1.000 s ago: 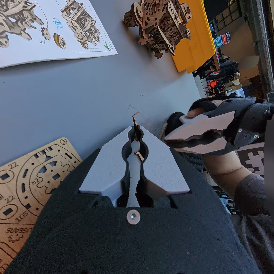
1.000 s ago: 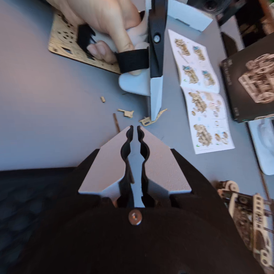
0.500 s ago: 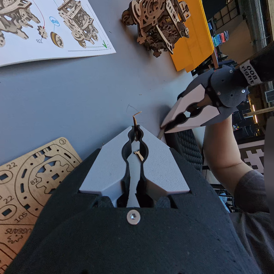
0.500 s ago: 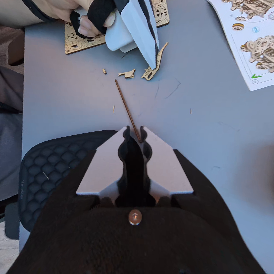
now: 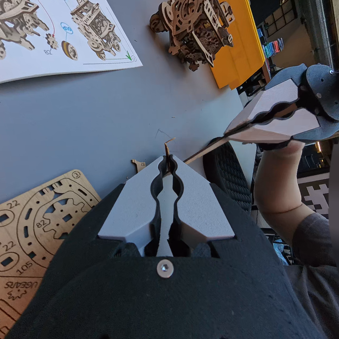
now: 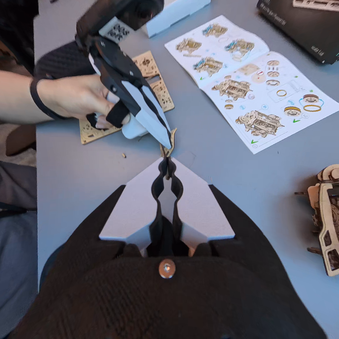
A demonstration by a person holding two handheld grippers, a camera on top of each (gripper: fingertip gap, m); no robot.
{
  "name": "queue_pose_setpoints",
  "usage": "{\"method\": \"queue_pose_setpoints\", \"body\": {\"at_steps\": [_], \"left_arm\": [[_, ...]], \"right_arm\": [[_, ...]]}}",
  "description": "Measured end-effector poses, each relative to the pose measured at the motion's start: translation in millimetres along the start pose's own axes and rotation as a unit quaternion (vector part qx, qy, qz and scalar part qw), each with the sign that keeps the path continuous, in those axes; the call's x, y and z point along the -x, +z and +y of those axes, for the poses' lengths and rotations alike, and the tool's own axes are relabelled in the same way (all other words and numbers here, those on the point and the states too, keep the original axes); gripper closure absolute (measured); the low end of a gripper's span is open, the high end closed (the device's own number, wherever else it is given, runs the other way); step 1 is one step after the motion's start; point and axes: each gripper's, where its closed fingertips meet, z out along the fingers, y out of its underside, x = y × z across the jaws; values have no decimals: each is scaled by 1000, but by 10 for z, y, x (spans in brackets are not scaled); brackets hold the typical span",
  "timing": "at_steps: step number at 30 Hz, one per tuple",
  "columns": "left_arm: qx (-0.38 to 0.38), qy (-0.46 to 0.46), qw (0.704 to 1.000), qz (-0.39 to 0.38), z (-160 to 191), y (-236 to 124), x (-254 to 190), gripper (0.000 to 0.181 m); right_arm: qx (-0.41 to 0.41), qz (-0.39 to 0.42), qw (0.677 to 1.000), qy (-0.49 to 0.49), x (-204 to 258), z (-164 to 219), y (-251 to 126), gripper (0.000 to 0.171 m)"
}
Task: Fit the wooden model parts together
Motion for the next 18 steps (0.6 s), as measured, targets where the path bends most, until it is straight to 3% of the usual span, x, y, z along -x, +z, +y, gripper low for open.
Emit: {"method": "queue_pose_setpoints", "body": {"at_steps": [3, 9, 12, 15, 18], "left_arm": [[2, 2, 1000, 0, 7, 2, -5, 181], [1, 0, 1000, 2, 5, 1, -6, 181], [1, 0, 1000, 3, 4, -1, -8, 181], [0, -2, 1000, 5, 2, -3, -9, 181], [-1, -3, 1000, 7, 0, -7, -13, 181]], "right_arm": [[-72, -20, 997, 26, 37, -199, -63, 171], [-14, 2, 1000, 16, -125, 205, 48, 171], [5, -33, 999, 13, -86, 363, 99, 171], [17, -36, 999, -35, -76, 383, 132, 149], [28, -58, 995, -75, 10, 386, 183, 146]]}}
